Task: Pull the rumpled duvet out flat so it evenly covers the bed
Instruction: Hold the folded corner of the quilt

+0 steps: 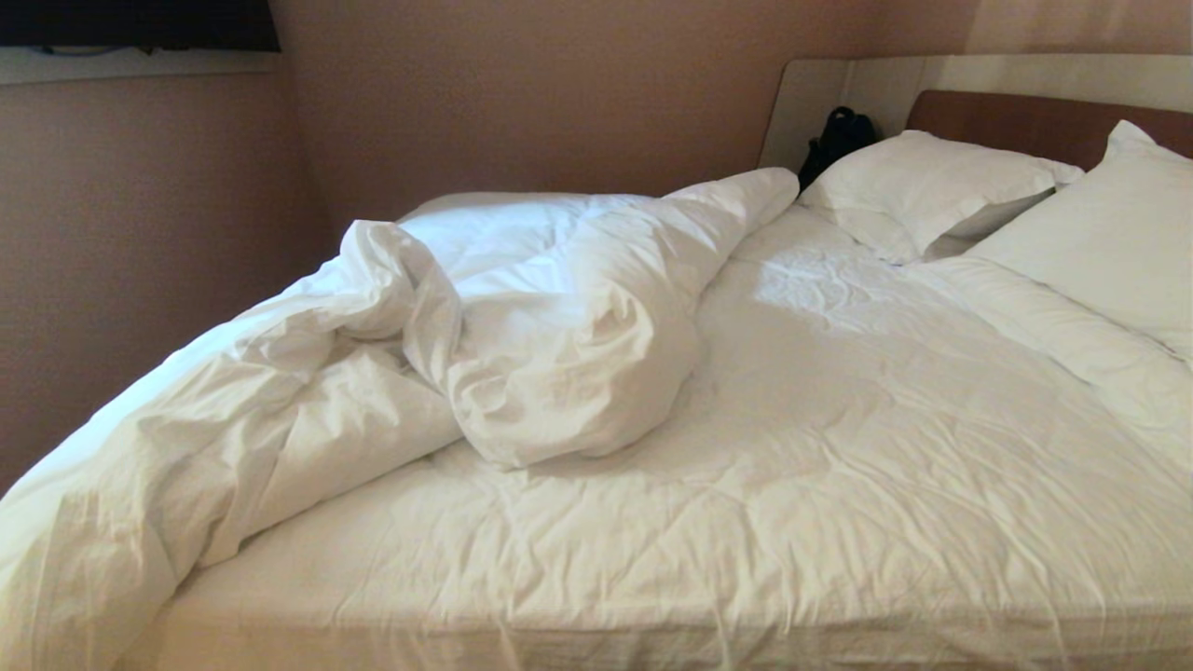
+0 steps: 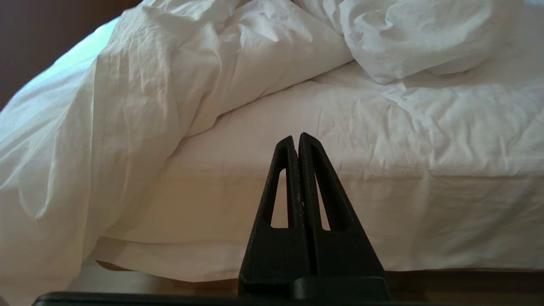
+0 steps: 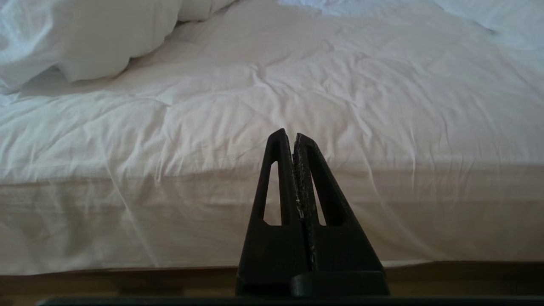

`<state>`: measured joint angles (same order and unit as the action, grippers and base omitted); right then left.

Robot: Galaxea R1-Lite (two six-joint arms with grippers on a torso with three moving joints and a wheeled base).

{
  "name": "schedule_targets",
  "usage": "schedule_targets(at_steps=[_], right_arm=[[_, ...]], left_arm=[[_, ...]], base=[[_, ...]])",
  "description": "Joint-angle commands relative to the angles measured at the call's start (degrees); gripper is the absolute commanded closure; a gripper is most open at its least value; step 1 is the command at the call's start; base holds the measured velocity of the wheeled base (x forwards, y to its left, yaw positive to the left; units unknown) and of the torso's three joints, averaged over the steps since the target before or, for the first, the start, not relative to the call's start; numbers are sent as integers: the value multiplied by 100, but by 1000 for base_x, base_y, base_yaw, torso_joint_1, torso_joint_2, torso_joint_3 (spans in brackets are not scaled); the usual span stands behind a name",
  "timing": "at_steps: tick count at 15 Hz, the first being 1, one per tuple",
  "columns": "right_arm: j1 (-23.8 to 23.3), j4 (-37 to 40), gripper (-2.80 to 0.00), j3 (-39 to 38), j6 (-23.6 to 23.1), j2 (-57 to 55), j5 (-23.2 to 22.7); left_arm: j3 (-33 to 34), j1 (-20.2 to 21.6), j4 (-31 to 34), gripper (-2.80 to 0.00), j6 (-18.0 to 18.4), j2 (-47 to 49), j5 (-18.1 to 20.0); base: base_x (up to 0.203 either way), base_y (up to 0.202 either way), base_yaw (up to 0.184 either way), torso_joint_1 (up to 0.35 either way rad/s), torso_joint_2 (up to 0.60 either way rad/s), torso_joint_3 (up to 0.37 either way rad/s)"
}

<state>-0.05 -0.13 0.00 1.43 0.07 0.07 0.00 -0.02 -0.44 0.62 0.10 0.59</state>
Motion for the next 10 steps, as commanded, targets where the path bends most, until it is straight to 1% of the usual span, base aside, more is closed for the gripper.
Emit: schedule_targets(at_steps=[1,10], right_arm=[[5,5,0,0,-2,-7,1],[5,5,0,0,-35,-7,19]], left_arm=[[0,2,-9,0,-10,-1,2],[0,2,-26,0,-141,-10,2]], base=[[0,0,0,0,0,0],[0,0,0,0,0,0]])
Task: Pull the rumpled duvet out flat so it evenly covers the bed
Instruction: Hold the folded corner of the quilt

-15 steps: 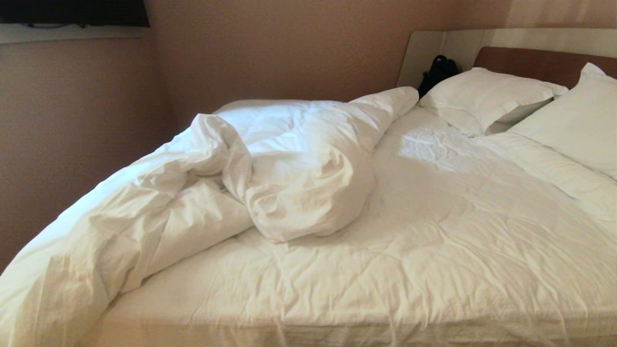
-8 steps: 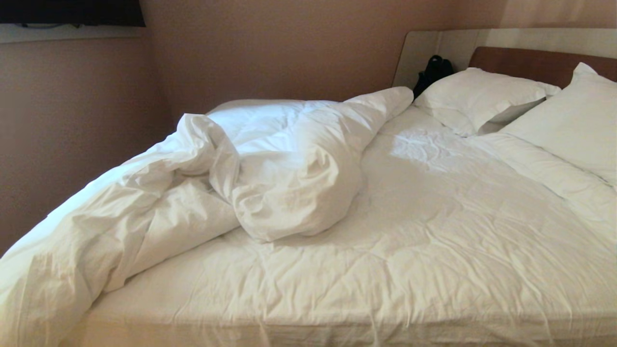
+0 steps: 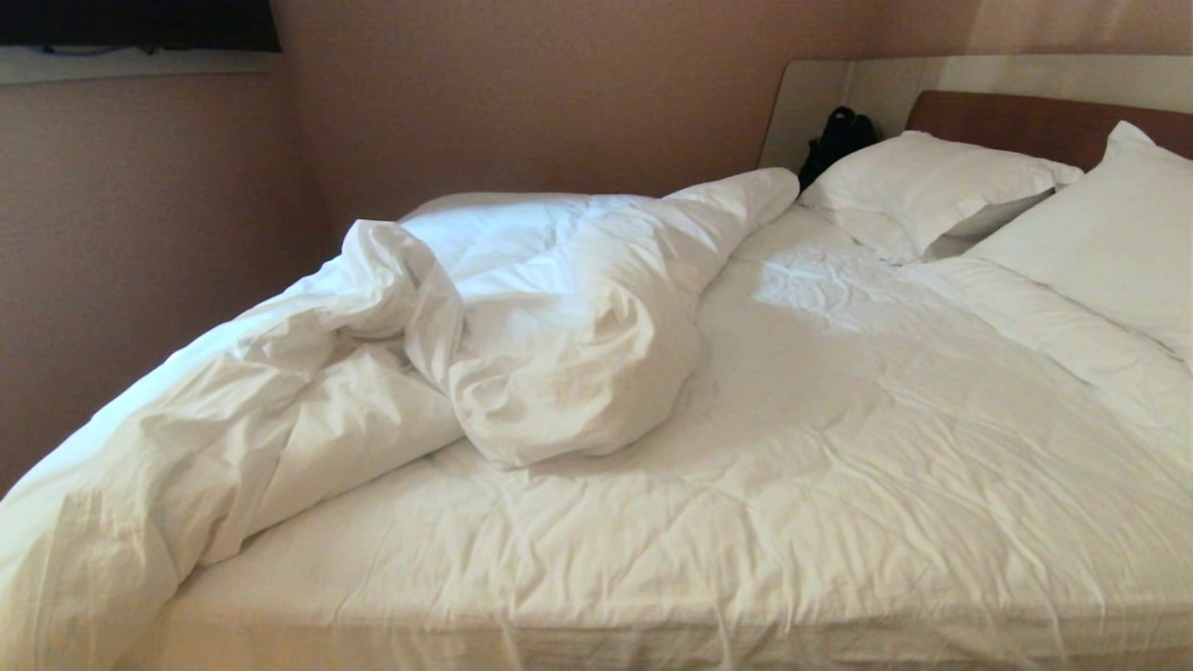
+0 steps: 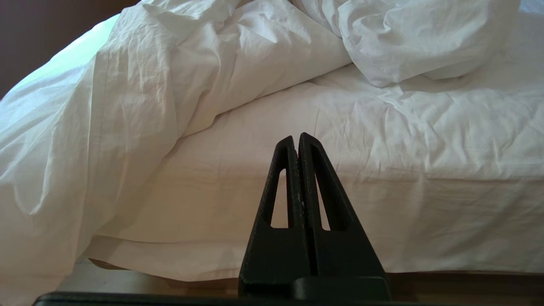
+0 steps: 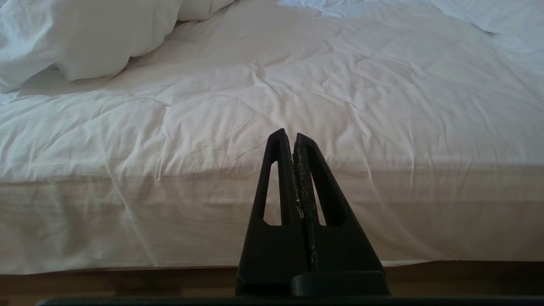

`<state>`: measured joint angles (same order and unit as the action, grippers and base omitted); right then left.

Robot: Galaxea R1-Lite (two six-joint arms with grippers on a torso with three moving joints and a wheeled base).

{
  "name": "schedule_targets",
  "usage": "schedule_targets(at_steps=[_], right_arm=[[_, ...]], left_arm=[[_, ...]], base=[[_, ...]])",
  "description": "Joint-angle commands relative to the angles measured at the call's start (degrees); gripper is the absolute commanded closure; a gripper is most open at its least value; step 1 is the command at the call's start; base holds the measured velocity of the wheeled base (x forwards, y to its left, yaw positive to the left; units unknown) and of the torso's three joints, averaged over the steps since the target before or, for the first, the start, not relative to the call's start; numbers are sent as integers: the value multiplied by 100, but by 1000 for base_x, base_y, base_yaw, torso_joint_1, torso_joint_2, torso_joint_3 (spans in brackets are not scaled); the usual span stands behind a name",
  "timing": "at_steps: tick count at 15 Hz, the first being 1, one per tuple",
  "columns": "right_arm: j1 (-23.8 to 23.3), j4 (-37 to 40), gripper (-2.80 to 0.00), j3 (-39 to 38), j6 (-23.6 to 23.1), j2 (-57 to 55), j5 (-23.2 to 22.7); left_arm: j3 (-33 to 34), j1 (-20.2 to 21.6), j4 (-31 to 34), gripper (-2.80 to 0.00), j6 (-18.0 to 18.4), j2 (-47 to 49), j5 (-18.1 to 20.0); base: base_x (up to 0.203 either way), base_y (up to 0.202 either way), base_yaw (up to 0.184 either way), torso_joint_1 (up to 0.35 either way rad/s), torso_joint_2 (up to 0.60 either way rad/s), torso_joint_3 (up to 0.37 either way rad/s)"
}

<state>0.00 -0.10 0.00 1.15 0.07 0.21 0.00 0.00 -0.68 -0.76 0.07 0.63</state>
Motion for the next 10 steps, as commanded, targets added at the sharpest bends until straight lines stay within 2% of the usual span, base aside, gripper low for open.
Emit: schedule_targets(at_steps=[1,6,10], right_arm=[[0,1,0,0,0,-7,6],[0,73,0,157,-6,-14,-7],[0,984,0,1676,49,-430,-226]], left_arm=[[0,0,7,0,-3,1,-2],[0,0,-2,0,-3,1,-2],[0,0,-2,0,-3,1,-2]], base=[[0,0,0,0,0,0],[0,0,0,0,0,0],[0,0,0,0,0,0]])
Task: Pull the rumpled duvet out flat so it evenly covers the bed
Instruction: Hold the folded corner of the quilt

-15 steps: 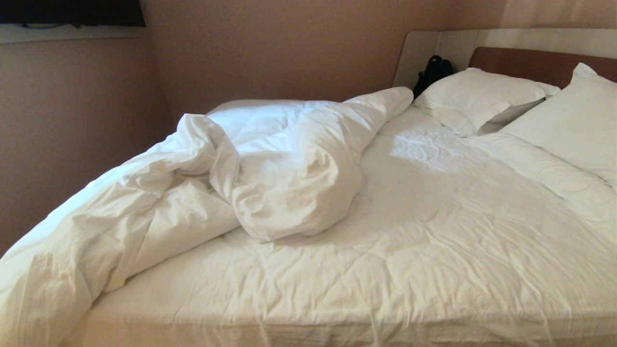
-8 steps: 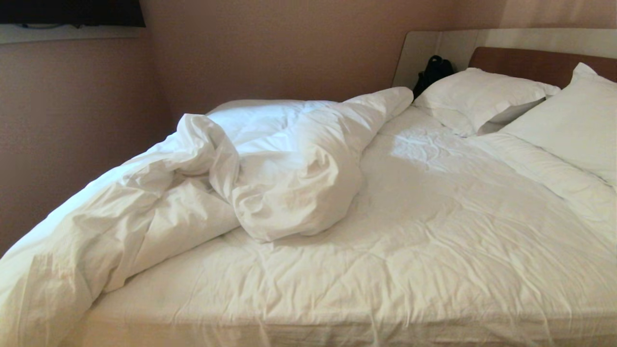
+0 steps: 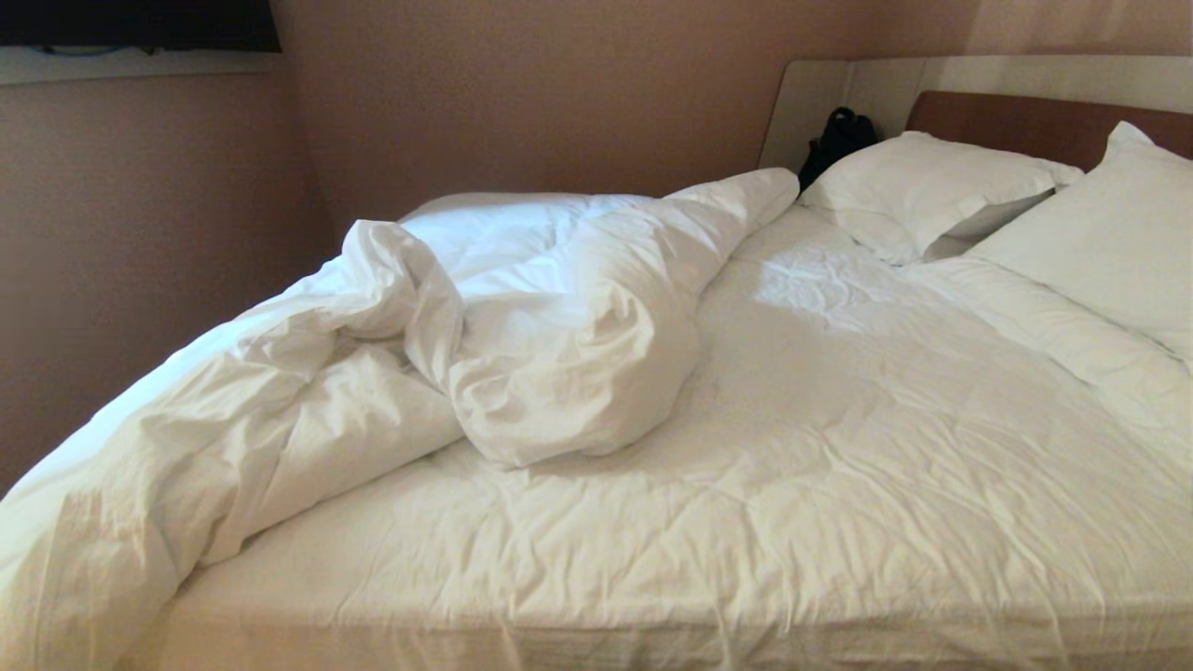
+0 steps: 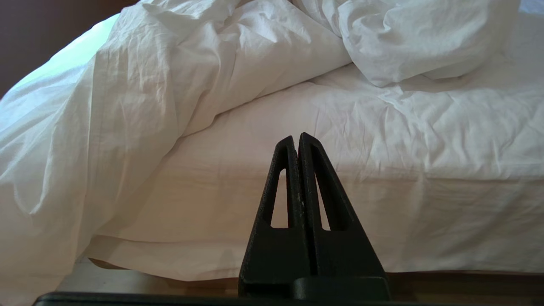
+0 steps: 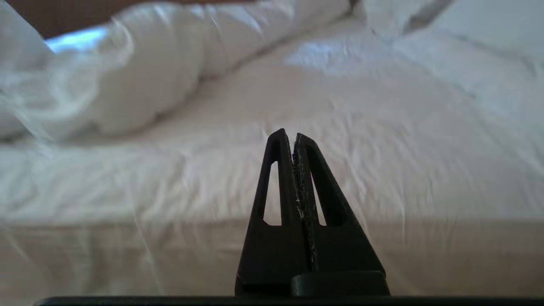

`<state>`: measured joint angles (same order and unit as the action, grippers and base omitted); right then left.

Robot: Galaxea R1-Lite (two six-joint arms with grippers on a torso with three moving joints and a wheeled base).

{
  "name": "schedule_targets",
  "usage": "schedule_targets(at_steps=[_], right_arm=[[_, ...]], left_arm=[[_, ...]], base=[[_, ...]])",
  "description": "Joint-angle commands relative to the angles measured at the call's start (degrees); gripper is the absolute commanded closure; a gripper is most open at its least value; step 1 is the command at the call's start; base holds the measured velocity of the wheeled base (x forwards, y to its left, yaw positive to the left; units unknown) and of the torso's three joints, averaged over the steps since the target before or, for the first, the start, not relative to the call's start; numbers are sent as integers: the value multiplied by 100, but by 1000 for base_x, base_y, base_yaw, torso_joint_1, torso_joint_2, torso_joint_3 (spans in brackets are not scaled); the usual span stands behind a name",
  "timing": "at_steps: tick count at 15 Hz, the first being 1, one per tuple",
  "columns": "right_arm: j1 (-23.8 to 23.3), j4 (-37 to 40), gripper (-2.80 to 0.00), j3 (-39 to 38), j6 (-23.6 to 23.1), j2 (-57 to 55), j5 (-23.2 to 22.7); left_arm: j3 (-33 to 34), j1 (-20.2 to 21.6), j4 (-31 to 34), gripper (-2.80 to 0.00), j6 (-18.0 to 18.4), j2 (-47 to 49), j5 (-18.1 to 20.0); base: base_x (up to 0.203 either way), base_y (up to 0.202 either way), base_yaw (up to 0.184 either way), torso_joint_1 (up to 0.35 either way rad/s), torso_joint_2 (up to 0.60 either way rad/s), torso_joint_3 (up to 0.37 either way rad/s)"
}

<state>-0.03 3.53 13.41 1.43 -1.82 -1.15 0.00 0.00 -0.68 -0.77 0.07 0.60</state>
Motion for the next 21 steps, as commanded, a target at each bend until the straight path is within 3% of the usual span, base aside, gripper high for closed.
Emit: schedule_targets(at_steps=[1,4,9,12,15,18,21], right_arm=[[3,713,0,684,79,-636,-192],[20,735,0,1609,324,-1998,-602],[128,117,0,3111,670,-4965,-1288],[528,-82,0,4388,925,-6948,-1278],[1096,-195,0,5614,1104,-8594,-925],[1605,-263,0,6618,1352,-9668,-709],[1854,-393,0,6855,1457,-10009,-675]], left_arm=[[0,0,-2,0,-2,1,2],[0,0,-2,0,-2,1,2],[0,0,-2,0,-2,-7,2],[0,0,-2,0,-2,1,2],[0,0,7,0,-2,1,2],[0,0,4,0,-2,1,2],[0,0,-2,0,-2,1,2]], base=[[0,0,0,0,0,0],[0,0,0,0,0,0],[0,0,0,0,0,0],[0,0,0,0,0,0],[0,0,0,0,0,0],[0,0,0,0,0,0],[0,0,0,0,0,0]])
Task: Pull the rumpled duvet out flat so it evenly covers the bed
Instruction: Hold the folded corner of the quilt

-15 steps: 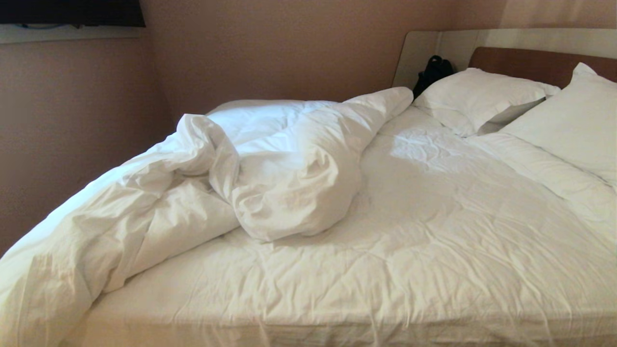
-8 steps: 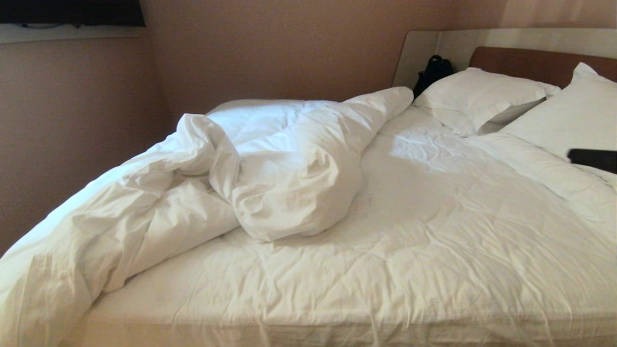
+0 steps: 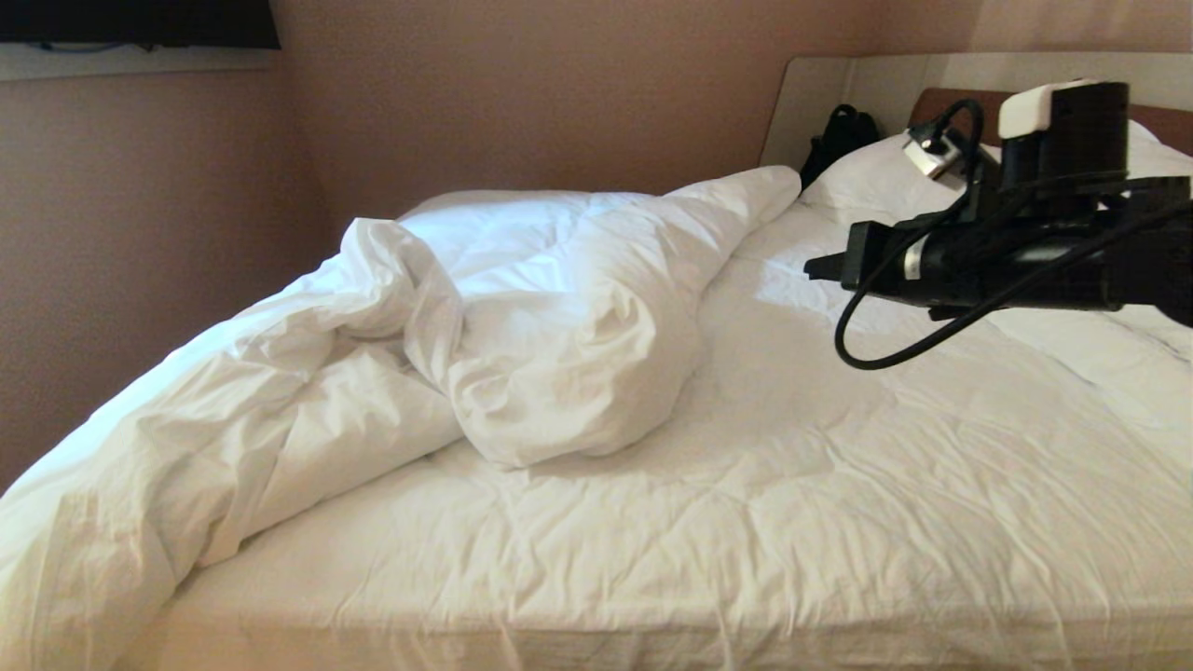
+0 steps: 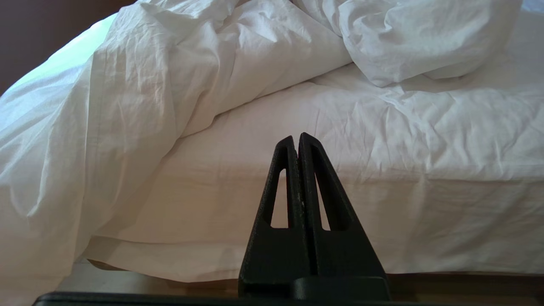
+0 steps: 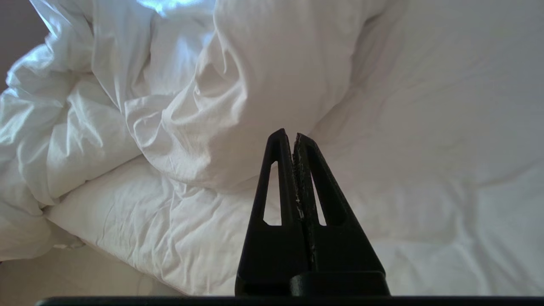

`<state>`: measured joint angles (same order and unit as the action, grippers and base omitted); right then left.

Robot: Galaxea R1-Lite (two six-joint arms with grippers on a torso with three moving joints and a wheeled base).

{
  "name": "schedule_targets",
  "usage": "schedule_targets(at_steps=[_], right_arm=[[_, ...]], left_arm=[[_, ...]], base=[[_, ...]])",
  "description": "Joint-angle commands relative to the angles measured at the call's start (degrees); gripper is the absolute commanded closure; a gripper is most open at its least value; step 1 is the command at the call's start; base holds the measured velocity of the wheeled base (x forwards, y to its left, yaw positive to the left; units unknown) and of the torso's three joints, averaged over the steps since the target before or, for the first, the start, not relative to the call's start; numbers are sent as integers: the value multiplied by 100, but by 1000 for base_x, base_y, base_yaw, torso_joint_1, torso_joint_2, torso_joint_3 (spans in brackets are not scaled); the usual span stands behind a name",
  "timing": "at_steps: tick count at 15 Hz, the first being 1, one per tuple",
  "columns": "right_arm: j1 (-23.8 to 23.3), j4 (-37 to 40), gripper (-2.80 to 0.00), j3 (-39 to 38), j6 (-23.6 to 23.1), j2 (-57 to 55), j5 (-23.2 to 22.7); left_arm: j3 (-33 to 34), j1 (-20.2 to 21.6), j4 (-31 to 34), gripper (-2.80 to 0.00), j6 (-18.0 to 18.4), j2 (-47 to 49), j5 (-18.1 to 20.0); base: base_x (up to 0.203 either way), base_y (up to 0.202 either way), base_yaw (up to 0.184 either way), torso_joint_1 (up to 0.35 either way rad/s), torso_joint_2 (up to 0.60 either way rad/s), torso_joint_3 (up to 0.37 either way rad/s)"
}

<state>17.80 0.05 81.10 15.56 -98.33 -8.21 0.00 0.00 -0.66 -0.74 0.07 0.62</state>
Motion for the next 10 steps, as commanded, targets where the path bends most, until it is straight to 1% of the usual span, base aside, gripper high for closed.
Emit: schedule_targets(at_steps=[1,4,7,10], right_arm=[[133,-213,0,96,44,-522,36],[356,-797,0,102,33,-1060,65],[524,-1034,0,144,18,-1328,87],[719,-1243,0,472,-10,-1938,184]], left_arm=[[0,0,-4,0,-5,1,-1],[0,0,0,0,-5,-3,-1],[0,0,-4,0,-5,-6,-1],[0,0,-1,0,-5,-7,-1]], base=[[0,0,0,0,0,0],[0,0,0,0,0,0],[0,0,0,0,0,0],[0,0,0,0,0,0]])
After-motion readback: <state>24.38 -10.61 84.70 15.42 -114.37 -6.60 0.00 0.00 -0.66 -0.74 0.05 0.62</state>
